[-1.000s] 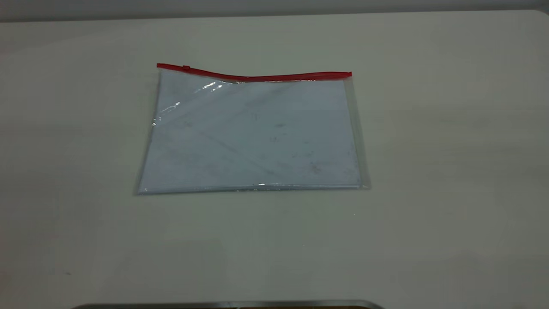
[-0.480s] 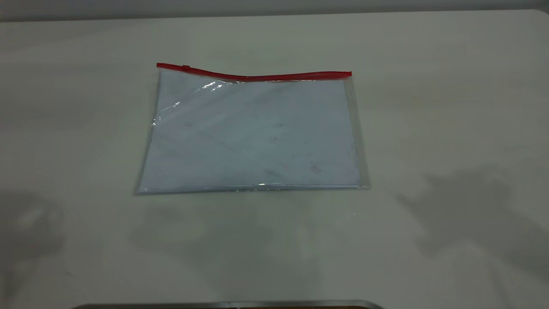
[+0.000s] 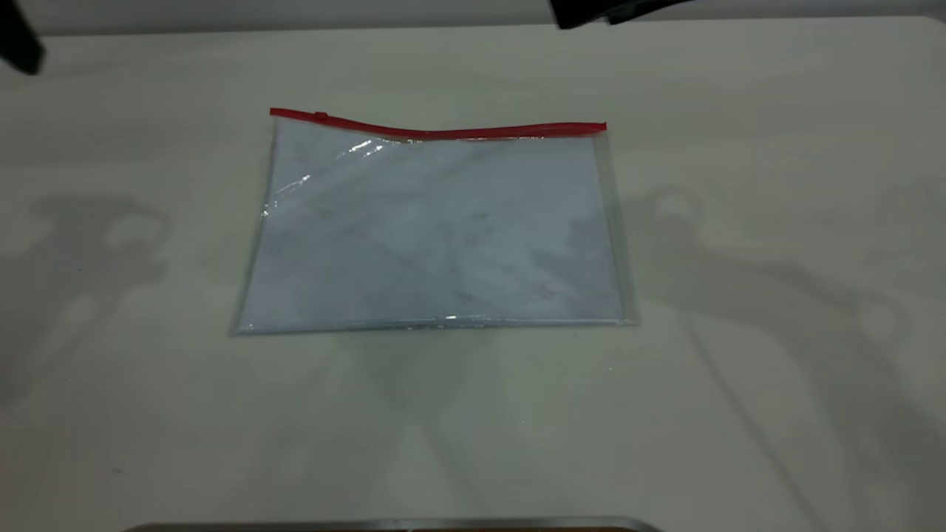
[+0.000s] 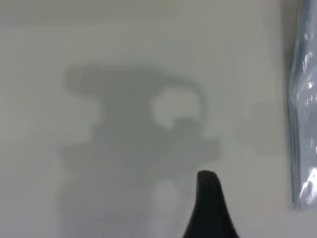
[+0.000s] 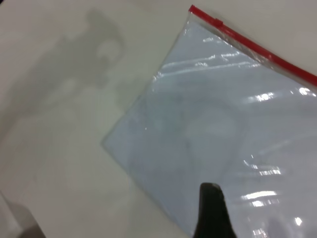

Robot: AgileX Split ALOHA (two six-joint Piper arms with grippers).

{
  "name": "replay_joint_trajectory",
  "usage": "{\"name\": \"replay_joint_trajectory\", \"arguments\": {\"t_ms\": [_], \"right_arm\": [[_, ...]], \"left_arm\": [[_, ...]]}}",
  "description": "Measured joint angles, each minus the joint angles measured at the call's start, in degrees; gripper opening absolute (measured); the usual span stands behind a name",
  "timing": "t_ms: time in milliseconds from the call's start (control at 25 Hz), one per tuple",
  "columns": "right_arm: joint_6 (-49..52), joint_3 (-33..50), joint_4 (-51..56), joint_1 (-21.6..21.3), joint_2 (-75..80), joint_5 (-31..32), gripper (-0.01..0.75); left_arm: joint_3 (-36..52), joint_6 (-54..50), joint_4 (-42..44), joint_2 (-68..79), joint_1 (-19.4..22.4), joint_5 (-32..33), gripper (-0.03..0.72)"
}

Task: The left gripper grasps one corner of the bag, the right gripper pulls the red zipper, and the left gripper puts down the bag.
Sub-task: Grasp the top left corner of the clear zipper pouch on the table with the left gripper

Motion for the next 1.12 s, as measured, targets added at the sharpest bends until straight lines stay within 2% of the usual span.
{"name": "replay_joint_trajectory", "arguments": {"t_ms": [240,520,760,1000,1120], "right_arm": [[0.4,-7.3,1.2,0.0,7.1,2.3,0.561],[0.5,-8.3,1.7,0.0,9.1,2.4,0.561],[0.6,-8.4,1.8,0.0,9.2,2.4,0.561],[0.7,-8.5,1.8,0.0,9.2,2.4,0.561],[0.7,-8.5,1.8,0.0,9.2,2.4,0.561]], "left_arm": [[-14.2,16.4,-14.8,17.5,0.0,3.5,0.590],[-29.9,33.2,-32.3,35.2,0.0,12.4,0.590],[-37.5,35.8,-35.6,43.7,-0.5,15.2,0.590],[-38.4,41.3,-40.5,46.8,-2.8,16.2,0.588],[-38.6,42.1,-41.1,46.8,-3.8,16.4,0.564]]}}
